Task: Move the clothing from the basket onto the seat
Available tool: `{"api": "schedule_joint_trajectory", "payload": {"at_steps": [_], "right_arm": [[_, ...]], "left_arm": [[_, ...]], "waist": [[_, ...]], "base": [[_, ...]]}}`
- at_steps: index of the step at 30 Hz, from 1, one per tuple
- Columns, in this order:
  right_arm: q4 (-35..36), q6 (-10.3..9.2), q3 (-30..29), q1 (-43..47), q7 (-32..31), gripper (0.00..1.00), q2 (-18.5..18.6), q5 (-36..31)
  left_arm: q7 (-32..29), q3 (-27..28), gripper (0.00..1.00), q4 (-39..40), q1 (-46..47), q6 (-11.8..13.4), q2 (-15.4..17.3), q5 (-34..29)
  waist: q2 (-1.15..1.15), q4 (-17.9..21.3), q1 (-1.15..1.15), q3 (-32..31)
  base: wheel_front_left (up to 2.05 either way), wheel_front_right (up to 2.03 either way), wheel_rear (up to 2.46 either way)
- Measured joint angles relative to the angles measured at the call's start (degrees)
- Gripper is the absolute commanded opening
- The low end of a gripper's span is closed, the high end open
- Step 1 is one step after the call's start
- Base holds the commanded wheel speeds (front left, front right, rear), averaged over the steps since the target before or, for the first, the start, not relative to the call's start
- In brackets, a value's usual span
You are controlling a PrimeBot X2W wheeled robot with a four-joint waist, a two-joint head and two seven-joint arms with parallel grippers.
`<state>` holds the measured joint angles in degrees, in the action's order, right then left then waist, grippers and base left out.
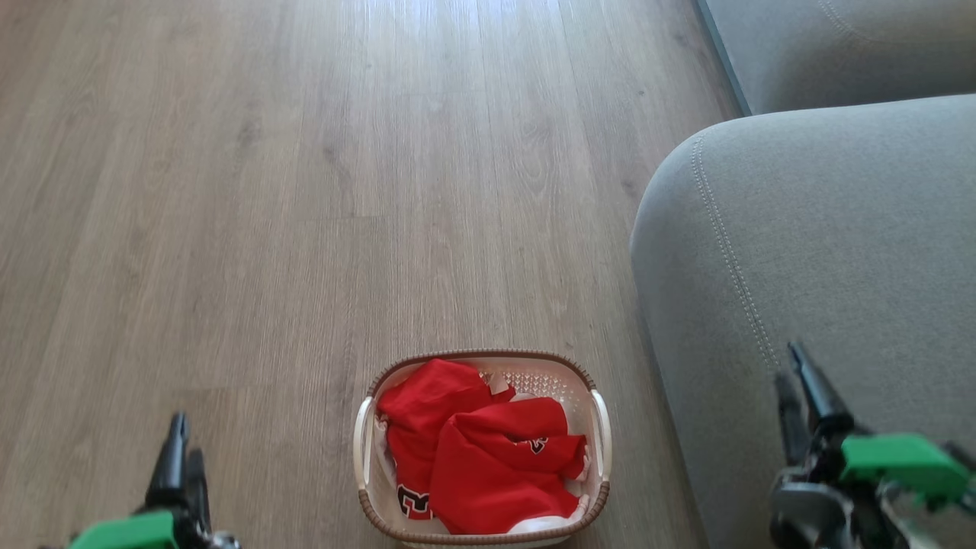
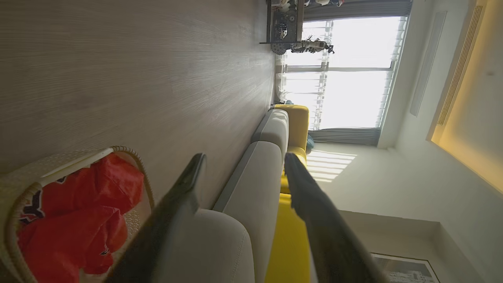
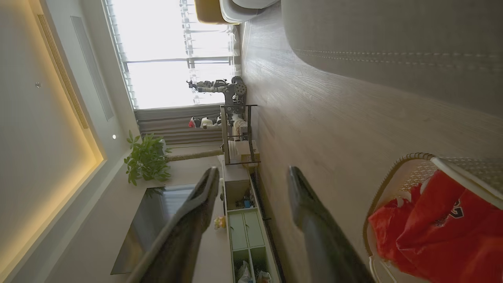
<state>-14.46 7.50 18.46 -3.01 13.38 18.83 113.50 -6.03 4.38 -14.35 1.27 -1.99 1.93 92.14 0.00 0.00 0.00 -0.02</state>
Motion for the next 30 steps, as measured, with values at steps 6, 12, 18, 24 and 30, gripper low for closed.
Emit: {"api": "schedule_joint_trajectory", "payload": {"at_steps": [6, 12, 18, 24, 30], "right_arm": [[-0.62, 0.00, 0.16, 1.24, 0.00, 1.00, -0.78, -0.75], [-0.62, 0.00, -0.36, 1.25, 0.00, 1.00, -1.56, -2.98], [-0.31, 0.00, -1.47, 1.25, 0.00, 1.00, -2.36, -6.68], [0.48, 0.00, -2.69, 1.27, 0.01, 1.00, -3.23, -12.15], [1.36, 0.00, -3.66, 1.27, 0.01, 1.00, -4.17, -17.63]], "left_arm": [[0.76, -0.53, 1.00, -0.12, -1.23, 0.00, -0.20, 0.00], [1.68, -1.23, 1.00, 0.58, -1.25, -0.01, -0.19, -0.74], [2.69, -1.44, 1.00, 1.59, -1.28, 0.00, -0.19, -3.14], [4.07, -1.96, 1.00, 3.23, -1.32, 0.56, -0.19, -7.14], [4.71, -2.81, 1.00, 4.75, -1.39, 1.43, -0.19, -11.11]], "waist": [[0.00, -0.01, 0.00, -0.14], [0.00, -0.05, 0.00, -0.26], [0.00, -0.08, 0.00, -0.37], [0.00, -0.14, 0.00, -0.48], [0.00, -0.18, 0.00, -0.59]], "base": [[0.00, 0.00, 0.00], [0.00, 0.00, 0.00], [0.00, 0.00, 0.00], [0.00, 0.00, 0.00], [0.00, 0.00, 0.00]]}}
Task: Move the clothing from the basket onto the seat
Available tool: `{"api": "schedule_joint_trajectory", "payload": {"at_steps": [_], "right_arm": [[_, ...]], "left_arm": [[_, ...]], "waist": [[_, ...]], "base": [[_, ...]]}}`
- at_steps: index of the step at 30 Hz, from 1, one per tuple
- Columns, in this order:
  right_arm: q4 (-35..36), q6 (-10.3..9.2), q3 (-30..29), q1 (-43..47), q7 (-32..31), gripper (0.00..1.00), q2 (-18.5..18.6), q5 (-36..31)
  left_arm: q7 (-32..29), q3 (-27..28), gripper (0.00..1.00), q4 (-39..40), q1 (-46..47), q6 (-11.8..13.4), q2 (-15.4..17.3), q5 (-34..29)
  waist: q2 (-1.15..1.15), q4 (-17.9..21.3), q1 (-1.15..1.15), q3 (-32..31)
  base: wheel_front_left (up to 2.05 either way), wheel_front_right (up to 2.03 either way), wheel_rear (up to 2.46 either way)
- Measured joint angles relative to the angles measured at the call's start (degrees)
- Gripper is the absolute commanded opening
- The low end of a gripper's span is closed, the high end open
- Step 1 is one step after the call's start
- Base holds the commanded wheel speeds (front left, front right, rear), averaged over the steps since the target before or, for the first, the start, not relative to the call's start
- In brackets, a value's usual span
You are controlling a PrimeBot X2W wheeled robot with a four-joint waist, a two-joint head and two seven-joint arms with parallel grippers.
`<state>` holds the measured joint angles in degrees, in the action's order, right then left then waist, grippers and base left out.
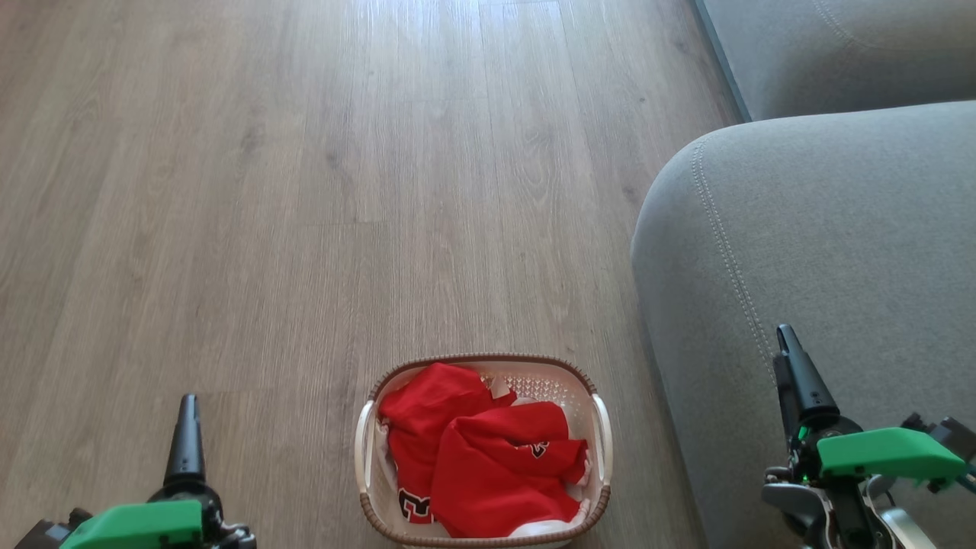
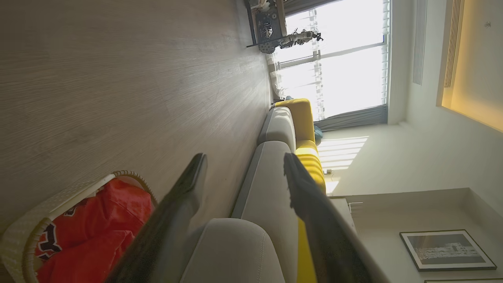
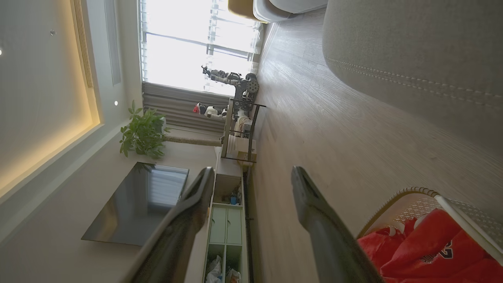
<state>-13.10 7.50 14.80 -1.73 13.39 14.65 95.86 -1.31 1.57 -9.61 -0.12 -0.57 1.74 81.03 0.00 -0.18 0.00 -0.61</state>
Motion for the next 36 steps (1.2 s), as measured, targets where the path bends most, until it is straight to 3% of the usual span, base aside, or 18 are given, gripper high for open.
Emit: {"api": "schedule_joint_trajectory", "payload": {"at_steps": [36], "right_arm": [[2.18, 0.00, -4.78, 0.43, 0.33, 1.00, -3.99, -35.87]], "left_arm": [[6.04, -4.46, 1.00, 2.96, -2.40, 2.69, 0.07, -34.51]], "waist": [[0.00, -0.46, 0.00, -0.34]], "base": [[0.00, 0.00, 0.00]]}}
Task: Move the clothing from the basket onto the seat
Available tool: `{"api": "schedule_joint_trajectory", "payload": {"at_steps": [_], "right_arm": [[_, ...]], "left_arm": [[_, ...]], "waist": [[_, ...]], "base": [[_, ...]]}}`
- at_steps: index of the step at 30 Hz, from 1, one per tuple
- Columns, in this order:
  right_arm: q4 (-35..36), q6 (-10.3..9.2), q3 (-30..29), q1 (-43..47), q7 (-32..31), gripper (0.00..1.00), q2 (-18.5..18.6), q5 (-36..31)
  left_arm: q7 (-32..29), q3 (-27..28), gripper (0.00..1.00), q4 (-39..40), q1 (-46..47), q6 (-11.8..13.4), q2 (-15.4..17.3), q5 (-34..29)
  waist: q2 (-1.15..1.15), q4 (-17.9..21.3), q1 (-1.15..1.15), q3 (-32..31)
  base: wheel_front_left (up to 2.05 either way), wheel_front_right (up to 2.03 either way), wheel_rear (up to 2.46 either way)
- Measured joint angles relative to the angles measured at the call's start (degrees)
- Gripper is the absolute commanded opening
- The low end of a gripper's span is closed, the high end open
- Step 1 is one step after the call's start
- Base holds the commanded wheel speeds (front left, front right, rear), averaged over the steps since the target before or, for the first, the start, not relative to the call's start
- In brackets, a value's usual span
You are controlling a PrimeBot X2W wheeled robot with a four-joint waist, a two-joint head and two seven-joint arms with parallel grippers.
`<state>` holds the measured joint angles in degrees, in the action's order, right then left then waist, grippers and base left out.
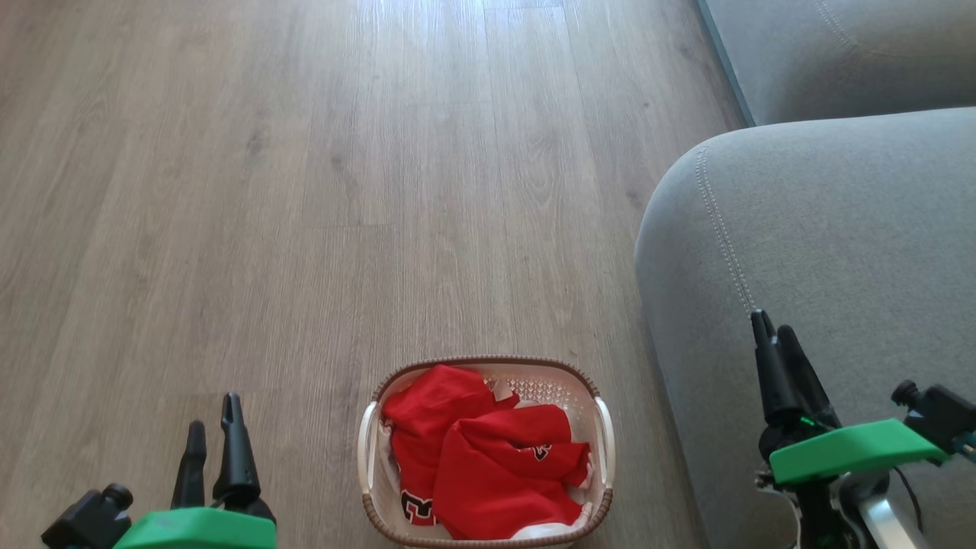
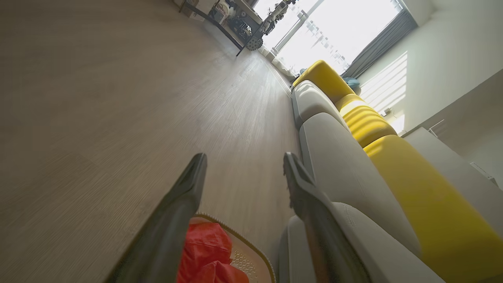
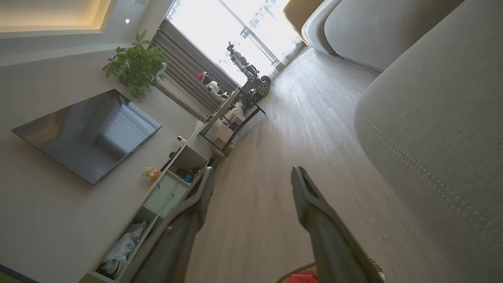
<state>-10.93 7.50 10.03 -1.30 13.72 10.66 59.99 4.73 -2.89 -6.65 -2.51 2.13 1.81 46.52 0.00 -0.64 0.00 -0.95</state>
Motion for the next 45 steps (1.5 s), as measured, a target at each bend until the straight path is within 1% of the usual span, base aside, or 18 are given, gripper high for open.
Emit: {"api": "schedule_joint_trajectory", "payload": {"at_steps": [7, 11, 12, 19, 30, 45], "right_arm": [[-1.70, 0.00, -0.75, 0.78, 0.00, 1.00, -1.31, -7.21], [-2.83, 0.00, -1.47, 0.77, 0.01, 1.00, -1.71, -12.49], [-2.83, 0.00, -1.47, 0.77, 0.01, 1.00, -1.71, -12.49], [-4.68, 0.00, -2.48, 0.76, 0.16, 1.00, -2.69, -18.79], [-6.70, 0.00, -3.76, 0.74, 0.18, 1.00, -3.92, -28.33], [-8.14, 0.00, -5.52, 0.75, 0.44, 1.00, -5.83, -40.95]], "left_arm": [[0.99, -0.73, 1.00, -0.14, -0.01, 0.44, 0.02, -5.64], [1.89, -1.56, 1.00, -0.25, -0.04, 0.90, 0.03, -9.39], [1.89, -1.56, 1.00, -0.25, -0.04, 0.90, 0.03, -9.39], [3.04, -2.21, 1.00, -1.24, -0.42, 1.00, 0.09, -14.51], [4.86, -3.44, 1.00, -2.65, -1.18, 1.93, 0.18, -22.15], [7.30, -4.31, 1.00, -4.25, -1.24, 1.99, 0.48, -32.37]], "waist": [[0.00, -0.12, 0.00, -0.11], [0.00, -0.18, 0.00, -0.17], [0.00, -0.18, 0.00, -0.17], [0.00, -0.21, 0.00, -0.36], [0.00, -0.48, 0.00, -0.80], [0.00, -0.64, 0.00, -1.74]], "base": [[0.00, 0.00, 0.00], [0.00, 0.00, 0.00], [0.00, 0.00, 0.00], [0.00, 0.00, 0.00], [0.00, 0.00, 0.00], [0.00, 0.00, 0.00]]}}
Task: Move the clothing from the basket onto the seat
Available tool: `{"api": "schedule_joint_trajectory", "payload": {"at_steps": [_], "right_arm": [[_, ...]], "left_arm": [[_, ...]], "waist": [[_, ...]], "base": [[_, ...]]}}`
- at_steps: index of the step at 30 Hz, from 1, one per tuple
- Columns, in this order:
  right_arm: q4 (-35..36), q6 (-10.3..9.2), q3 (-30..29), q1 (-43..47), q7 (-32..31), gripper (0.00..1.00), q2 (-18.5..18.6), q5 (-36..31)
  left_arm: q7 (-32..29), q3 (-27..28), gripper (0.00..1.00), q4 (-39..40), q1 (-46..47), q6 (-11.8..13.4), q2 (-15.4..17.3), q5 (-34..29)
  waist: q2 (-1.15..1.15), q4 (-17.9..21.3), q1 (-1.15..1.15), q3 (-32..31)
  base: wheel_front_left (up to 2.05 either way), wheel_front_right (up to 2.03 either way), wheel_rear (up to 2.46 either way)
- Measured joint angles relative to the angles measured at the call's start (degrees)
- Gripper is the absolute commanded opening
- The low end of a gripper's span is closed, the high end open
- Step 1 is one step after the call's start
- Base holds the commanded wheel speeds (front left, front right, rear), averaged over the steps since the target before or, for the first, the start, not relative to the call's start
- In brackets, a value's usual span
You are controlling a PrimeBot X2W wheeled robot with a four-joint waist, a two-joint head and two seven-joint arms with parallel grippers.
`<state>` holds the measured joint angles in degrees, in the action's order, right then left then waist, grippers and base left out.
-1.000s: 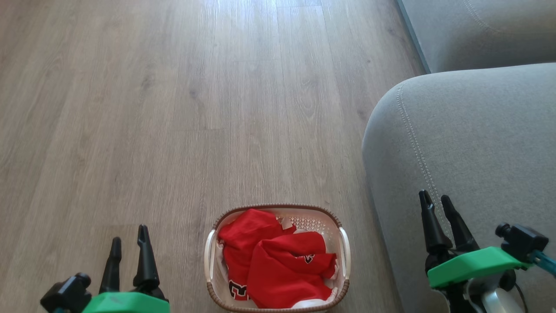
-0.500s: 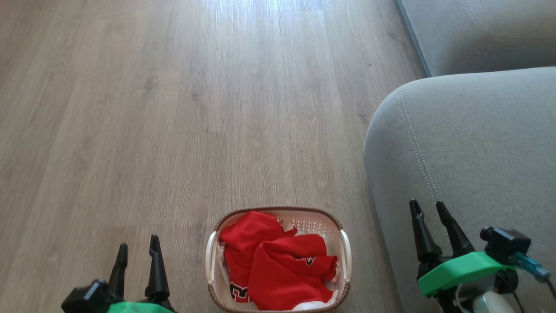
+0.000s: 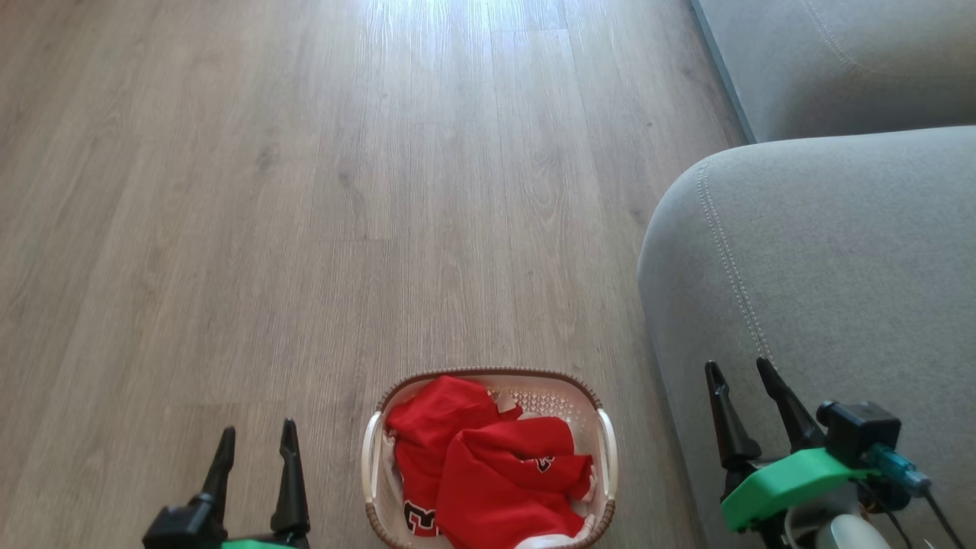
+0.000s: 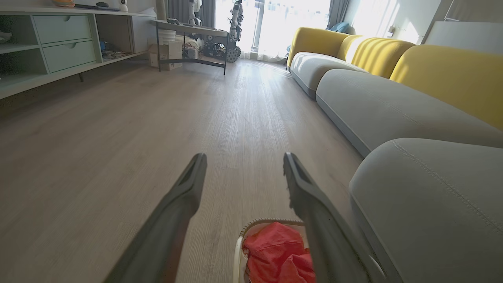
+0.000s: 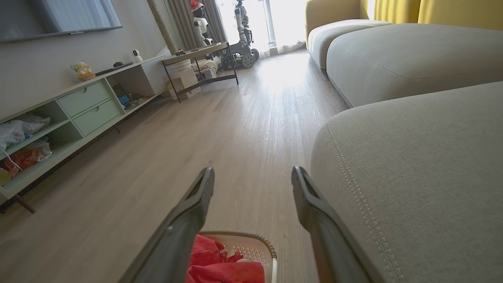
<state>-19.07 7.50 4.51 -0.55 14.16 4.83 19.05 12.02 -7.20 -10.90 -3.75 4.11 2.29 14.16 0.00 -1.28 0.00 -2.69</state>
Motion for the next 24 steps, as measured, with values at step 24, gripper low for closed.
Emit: {"api": "schedule_joint_trajectory", "payload": {"at_steps": [24], "right_arm": [[-1.60, 0.01, -2.01, 0.02, 0.08, 1.00, -1.82, -12.29]], "left_arm": [[2.25, -0.29, 1.00, -5.25, 0.35, 1.52, 0.11, -6.69]], "waist": [[0.00, -0.16, 0.00, 0.03]], "base": [[0.00, 0.00, 0.00]]}}
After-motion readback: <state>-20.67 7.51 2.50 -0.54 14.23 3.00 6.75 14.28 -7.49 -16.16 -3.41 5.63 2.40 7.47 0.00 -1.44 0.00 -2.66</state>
